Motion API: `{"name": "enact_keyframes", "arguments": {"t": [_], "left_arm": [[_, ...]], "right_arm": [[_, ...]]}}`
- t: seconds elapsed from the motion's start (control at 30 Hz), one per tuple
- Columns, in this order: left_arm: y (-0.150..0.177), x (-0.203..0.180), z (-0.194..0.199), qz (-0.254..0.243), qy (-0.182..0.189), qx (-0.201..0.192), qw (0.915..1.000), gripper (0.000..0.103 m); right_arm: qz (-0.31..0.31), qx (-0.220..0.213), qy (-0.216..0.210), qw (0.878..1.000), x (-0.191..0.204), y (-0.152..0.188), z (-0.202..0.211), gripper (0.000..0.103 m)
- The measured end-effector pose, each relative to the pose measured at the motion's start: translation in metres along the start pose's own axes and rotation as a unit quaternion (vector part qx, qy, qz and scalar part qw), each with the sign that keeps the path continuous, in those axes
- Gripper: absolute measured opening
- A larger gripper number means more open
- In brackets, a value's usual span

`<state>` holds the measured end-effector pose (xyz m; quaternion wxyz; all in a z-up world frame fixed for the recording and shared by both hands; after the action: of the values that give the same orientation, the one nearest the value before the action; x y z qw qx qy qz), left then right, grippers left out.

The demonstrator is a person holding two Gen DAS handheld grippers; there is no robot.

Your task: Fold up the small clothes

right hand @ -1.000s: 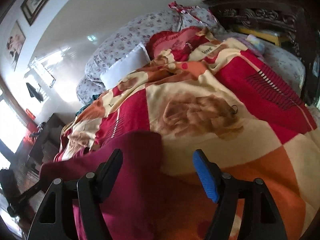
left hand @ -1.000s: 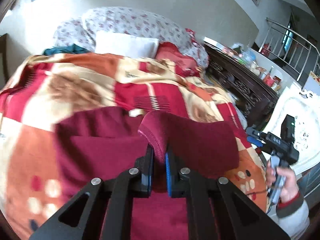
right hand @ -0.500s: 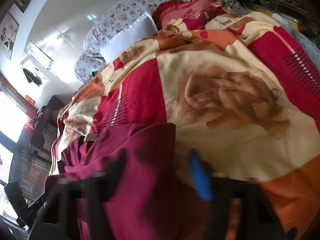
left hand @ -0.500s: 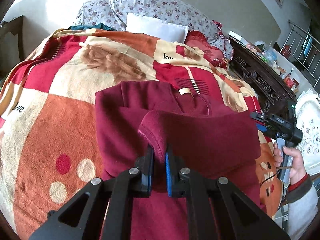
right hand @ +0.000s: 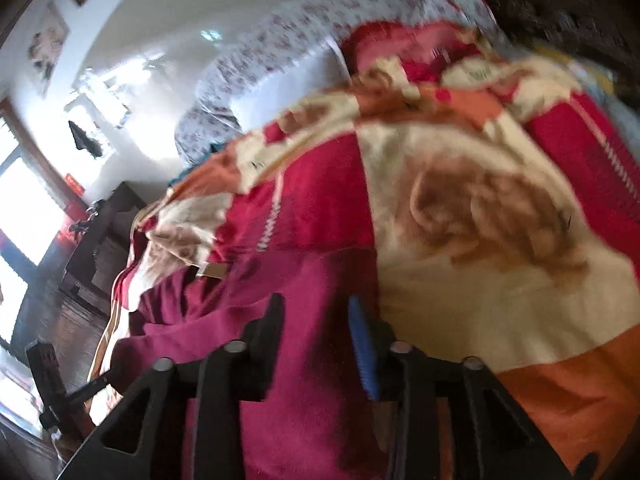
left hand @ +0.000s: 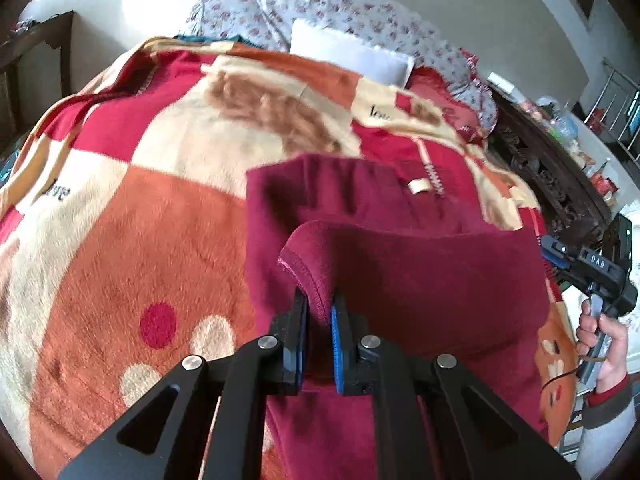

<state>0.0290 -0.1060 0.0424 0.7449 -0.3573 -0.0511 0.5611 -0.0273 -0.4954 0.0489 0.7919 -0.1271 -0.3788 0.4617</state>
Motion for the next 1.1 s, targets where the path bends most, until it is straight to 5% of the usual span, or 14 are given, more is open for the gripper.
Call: {"name": "enact_keyframes", "arguments": {"t": [0.1,0.17,0.2,0.47,0.57,0.63,0.67,0.87,0.9,0.97,1.1], "left_arm": [[0.002,0.005,-0.006,-0.001,-0.011,0.003,0.9999,0.01],[0.003,0.006,-0.009,-0.002,-0.013,0.007,0.9999,0.01],[0.002,0.006,-0.011,-0.005,-0.014,0.008,0.9999,0.01],[0.004,0.005,-0.035,-0.012,-0.036,0.017,0.9991,0.01],[0.005,0.007,-0.041,-0.008,-0.042,0.018,0.9989,0.01],[0.004,0.007,-0.04,-0.006,-0.042,0.018,0.9989,0.01],[0.004,0.006,-0.041,-0.007,-0.043,0.018,0.9989,0.01],[0.005,0.006,-0.04,-0.005,-0.046,0.015,0.9988,0.011],[0.005,0.006,-0.04,-0.005,-0.048,0.015,0.9987,0.011],[0.006,0.005,-0.04,-0.004,-0.051,0.014,0.9986,0.011],[0.008,0.005,-0.039,-0.01,-0.055,0.011,0.9984,0.011]], "right_arm": [[-0.012,0.0,0.003,1.0,-0.01,-0.001,-0.014,0.046],[-0.008,-0.01,0.014,1.0,-0.012,-0.002,-0.014,0.019],[-0.004,-0.017,0.02,1.0,-0.012,-0.003,-0.012,0.017],[-0.016,-0.013,0.061,0.998,-0.024,0.002,-0.024,0.015],[-0.012,-0.019,0.065,0.998,-0.019,0.004,-0.005,0.025],[-0.013,-0.012,0.061,0.998,-0.015,0.013,0.017,0.062],[-0.01,-0.012,0.057,0.998,-0.012,0.017,0.023,0.068],[0.018,0.026,0.04,0.999,-0.008,0.062,0.034,0.068],[0.018,0.029,0.041,0.999,-0.009,0.066,0.032,0.065],[0.03,0.032,0.045,0.998,-0.011,0.074,0.029,0.04],[0.039,0.017,0.056,0.998,-0.014,0.081,0.032,0.028]]}}
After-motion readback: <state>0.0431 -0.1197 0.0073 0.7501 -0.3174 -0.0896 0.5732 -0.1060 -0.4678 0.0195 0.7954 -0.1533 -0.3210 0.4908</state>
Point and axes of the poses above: each gripper's, at about its wrist camera, not at the fingertips, and z roughly against the way its jaws point, x to its left, y to its underside, the point moved 4 cm from there along -z, roughly the way its jaws point, and after that the axes turned 1 degree about y, right-handed, at the moved point
